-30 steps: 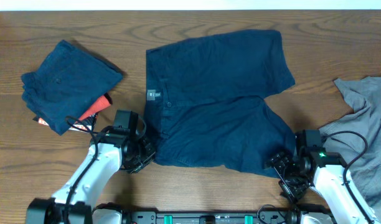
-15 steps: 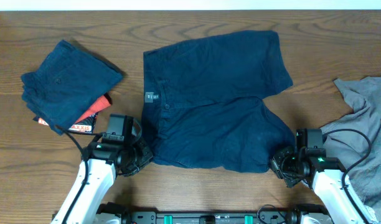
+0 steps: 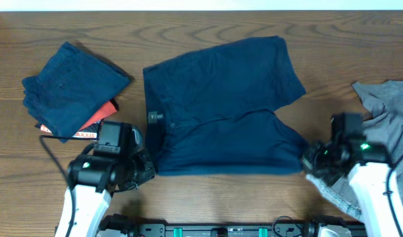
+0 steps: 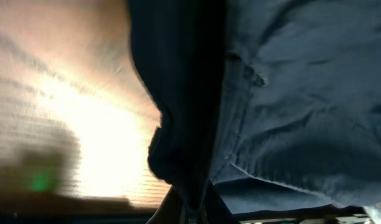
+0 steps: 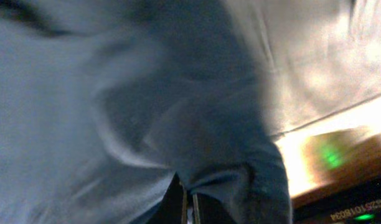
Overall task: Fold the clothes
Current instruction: 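Lift the leg hems and fold them up toward the waistband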
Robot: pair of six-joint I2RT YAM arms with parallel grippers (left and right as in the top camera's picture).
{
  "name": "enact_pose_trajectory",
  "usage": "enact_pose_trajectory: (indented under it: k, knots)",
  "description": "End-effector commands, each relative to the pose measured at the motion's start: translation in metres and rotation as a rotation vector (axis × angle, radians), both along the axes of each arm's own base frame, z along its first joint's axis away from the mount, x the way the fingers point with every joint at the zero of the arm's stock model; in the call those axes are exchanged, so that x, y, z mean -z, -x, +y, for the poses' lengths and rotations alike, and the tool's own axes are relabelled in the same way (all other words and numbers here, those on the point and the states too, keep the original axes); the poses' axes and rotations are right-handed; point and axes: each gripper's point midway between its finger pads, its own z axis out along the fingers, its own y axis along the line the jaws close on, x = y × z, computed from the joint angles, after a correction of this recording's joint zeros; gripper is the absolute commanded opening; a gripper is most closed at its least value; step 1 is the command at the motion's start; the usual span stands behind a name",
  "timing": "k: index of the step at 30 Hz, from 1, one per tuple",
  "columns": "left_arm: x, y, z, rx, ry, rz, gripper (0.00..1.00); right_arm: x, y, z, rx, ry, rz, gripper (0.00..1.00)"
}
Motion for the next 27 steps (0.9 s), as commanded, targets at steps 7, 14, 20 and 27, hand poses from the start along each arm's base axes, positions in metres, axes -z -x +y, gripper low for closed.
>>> enact_pose_trajectory:
  k: [7, 14, 20, 27]
  knots:
    - [-0.058, -0.063, 0.047, -0.225, -0.174, -0.354, 0.06, -0.107, -0.083, -0.032, -0.192, 0.230, -0.385, 0.01]
    - [-0.072, -0.136, 0.058, -0.333, -0.141, -0.514, 0.06, -0.125, -0.158, -0.021, -0.234, 0.247, -0.612, 0.01]
    - [-0.055, -0.189, 0.067, -0.386, -0.130, -0.554, 0.06, -0.100, -0.212, -0.002, -0.283, 0.231, -0.666, 0.01]
    - [-0.019, -0.191, 0.014, -0.242, 0.132, -0.394, 0.06, -0.059, -0.221, 0.017, -0.344, 0.211, -0.578, 0.01]
